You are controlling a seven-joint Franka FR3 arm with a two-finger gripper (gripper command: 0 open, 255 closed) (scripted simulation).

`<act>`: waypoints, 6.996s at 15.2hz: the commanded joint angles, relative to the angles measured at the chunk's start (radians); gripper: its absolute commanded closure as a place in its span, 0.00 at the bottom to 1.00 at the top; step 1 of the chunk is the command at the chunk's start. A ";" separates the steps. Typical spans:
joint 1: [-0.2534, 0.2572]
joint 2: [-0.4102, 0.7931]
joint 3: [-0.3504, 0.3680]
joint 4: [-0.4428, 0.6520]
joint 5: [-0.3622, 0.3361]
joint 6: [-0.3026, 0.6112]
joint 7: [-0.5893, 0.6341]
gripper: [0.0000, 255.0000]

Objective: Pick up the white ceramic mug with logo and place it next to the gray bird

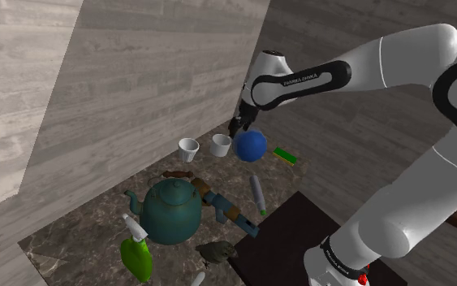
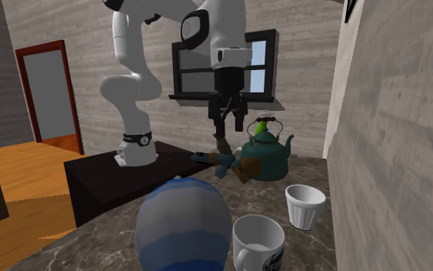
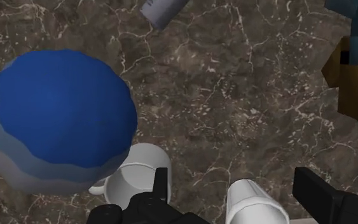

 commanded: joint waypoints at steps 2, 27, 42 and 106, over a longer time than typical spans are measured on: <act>-0.005 0.109 -0.006 0.063 -0.011 0.044 0.003 0.00; -0.019 0.698 -0.037 0.494 -0.039 0.193 0.007 0.00; -0.019 0.687 -0.036 0.492 -0.038 0.184 0.006 1.00; 0.193 -0.200 0.165 -0.138 0.015 -0.091 0.371 1.00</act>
